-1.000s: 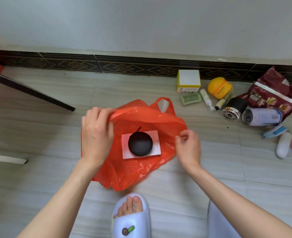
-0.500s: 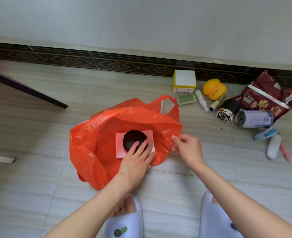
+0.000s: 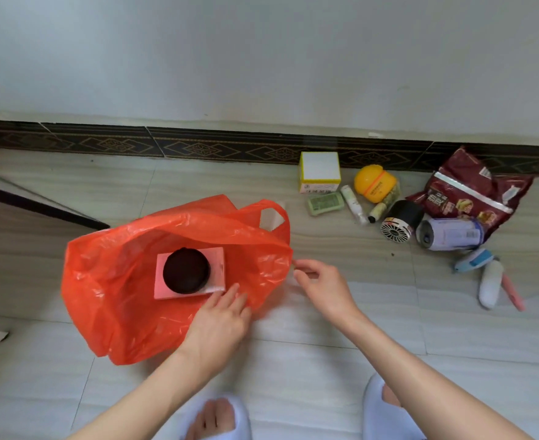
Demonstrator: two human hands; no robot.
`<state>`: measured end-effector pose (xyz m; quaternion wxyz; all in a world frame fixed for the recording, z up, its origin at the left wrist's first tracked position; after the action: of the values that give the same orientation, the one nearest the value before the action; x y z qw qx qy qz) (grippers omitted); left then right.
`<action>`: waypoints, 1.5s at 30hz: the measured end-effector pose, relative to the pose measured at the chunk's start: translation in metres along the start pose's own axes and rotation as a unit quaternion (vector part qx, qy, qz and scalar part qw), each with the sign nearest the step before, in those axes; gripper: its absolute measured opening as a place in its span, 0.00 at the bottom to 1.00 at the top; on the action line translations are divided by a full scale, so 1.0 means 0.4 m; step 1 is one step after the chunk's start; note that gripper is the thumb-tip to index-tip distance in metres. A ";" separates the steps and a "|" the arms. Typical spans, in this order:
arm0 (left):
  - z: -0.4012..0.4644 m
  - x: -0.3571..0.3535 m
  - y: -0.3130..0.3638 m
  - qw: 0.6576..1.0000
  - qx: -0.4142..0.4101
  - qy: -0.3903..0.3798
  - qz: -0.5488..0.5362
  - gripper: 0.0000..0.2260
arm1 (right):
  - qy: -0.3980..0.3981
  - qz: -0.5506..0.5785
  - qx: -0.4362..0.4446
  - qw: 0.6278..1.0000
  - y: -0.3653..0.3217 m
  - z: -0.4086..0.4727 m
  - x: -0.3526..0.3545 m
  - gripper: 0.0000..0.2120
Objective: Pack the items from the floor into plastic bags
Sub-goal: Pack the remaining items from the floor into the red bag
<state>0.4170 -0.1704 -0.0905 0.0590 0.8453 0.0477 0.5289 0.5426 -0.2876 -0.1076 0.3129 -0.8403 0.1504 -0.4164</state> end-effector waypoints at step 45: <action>-0.127 0.020 -0.057 0.864 0.096 0.336 -0.363 0.11 | -0.113 0.080 -0.175 0.975 0.129 -0.113 -0.013 0.18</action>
<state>0.3743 -0.1441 -0.0649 0.1454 0.5412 0.4188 0.7146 0.5039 -0.3423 -0.1238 0.2084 -0.9090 0.2511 -0.2594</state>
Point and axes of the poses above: each hand's wrist, its own z-axis towards the middle knuckle, its own x-axis out of the back of the hand, y = z × x, the point moved 6 cm from there along z, towards the middle knuckle, and after that the axes turned 13 degrees about -z, right-handed, at the moved point
